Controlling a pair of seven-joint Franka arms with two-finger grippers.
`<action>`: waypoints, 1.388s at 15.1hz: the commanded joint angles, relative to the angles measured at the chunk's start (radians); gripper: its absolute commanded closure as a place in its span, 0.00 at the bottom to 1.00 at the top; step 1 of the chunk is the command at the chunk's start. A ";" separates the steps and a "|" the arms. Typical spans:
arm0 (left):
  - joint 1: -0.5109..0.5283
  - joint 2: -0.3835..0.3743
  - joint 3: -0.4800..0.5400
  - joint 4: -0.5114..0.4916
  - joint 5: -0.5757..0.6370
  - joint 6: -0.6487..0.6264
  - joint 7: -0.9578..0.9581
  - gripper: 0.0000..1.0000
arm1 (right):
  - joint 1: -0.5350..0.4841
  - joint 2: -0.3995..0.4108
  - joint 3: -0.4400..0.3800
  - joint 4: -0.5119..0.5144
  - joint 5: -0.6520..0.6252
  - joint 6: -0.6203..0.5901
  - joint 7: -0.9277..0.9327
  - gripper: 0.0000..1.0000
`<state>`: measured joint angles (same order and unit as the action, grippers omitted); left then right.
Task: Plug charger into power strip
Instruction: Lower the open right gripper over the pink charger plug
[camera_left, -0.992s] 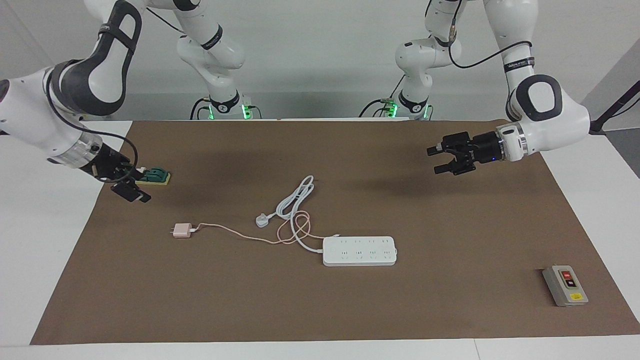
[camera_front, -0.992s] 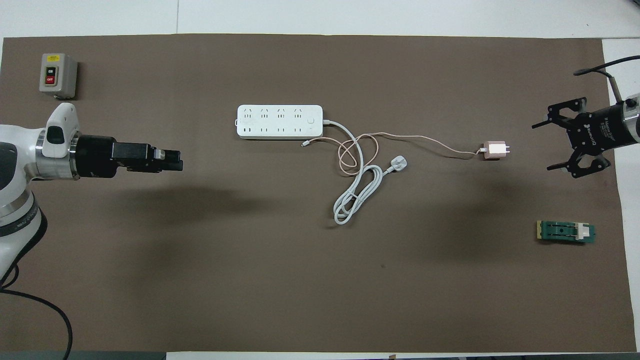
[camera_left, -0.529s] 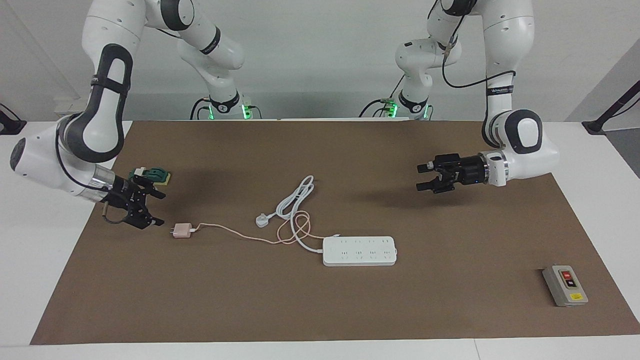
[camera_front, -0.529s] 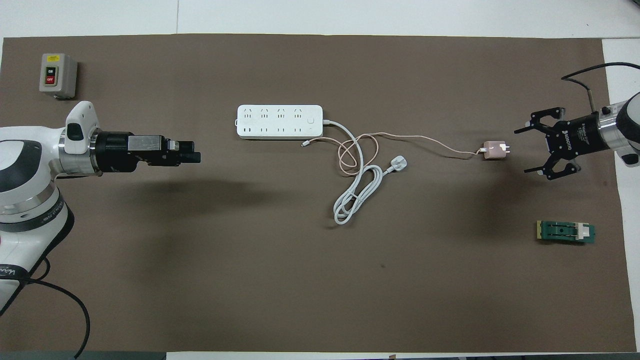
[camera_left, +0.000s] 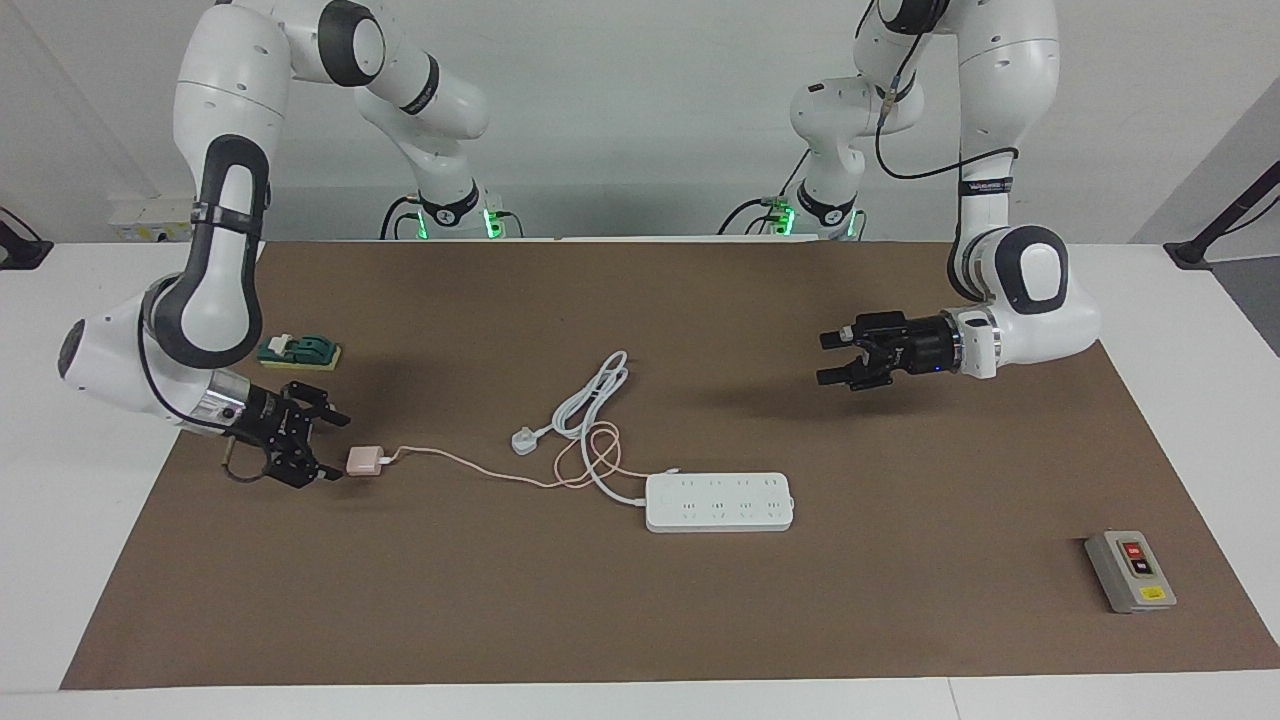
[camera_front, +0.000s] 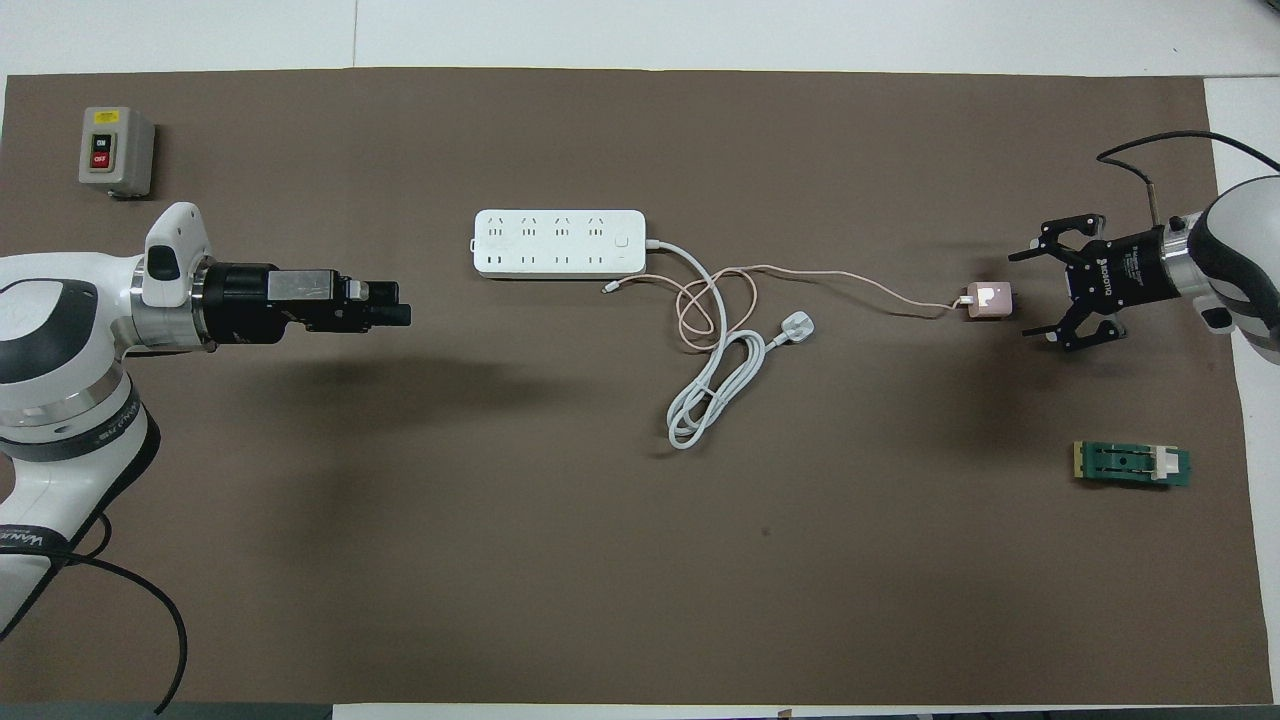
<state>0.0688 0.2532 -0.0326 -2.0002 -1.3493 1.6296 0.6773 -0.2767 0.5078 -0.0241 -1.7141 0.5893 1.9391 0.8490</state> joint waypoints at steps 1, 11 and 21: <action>-0.030 0.006 0.010 -0.005 -0.019 -0.019 0.008 0.00 | 0.001 0.003 0.004 -0.028 0.032 0.043 -0.034 0.00; -0.040 0.006 0.011 -0.002 -0.017 0.000 0.008 0.00 | 0.007 -0.005 0.003 -0.087 0.092 0.086 -0.110 0.02; -0.040 0.017 0.010 0.037 -0.024 0.021 0.007 0.00 | 0.031 -0.011 0.003 -0.121 0.092 0.138 -0.140 1.00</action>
<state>0.0414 0.2547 -0.0302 -1.9917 -1.3536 1.6370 0.6772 -0.2610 0.4974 -0.0225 -1.8087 0.6569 2.0471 0.7375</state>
